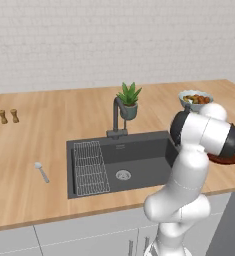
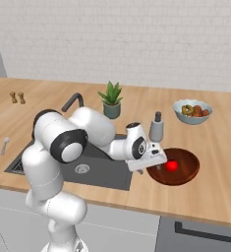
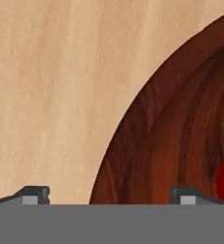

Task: Pick the tomato from the sink and place it in the bowl. Then pick the bowl and place it in the microwave. Then close the microwave door and press the start button.

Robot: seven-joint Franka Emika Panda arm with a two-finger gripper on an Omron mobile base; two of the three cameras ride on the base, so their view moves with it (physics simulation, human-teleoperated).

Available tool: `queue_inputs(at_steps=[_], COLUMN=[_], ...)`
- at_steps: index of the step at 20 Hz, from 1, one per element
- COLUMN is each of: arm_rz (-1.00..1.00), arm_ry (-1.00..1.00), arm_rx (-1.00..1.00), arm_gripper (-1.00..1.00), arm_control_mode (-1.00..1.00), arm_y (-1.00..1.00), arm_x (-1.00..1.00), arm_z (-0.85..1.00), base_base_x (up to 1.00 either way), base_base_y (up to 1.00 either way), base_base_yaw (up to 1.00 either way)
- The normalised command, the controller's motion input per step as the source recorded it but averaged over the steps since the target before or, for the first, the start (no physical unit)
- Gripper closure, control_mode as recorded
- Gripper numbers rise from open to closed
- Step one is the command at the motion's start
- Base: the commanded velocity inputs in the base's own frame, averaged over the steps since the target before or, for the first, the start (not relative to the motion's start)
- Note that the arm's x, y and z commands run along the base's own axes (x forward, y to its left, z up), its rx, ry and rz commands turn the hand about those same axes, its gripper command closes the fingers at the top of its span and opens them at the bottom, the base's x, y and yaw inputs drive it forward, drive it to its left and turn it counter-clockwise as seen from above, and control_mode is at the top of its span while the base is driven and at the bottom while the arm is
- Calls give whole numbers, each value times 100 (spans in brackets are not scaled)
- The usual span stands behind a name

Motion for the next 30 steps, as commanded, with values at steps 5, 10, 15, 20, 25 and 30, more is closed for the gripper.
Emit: queue_inputs(at_steps=[5,10,15,20,25,30], arm_rz=[-10,-1,2,5,10,20], arm_ry=[8,6,0,0,0,-7], arm_rx=[0,3,3,0,0,-5], arm_gripper=[100,100,100,100,100,100], arm_control_mode=[-100,-100,-100,-100,-100,-100], arm_y=[-17,-5,12,41,54,41], arm_x=[2,-6,-57,-64,-53,-73], arm_z=[-6,0,85,100,100,99], base_base_x=[0,0,0,0,0,0], base_base_y=[0,0,0,0,0,0], base_base_yaw=[0,0,0,0,0,0])
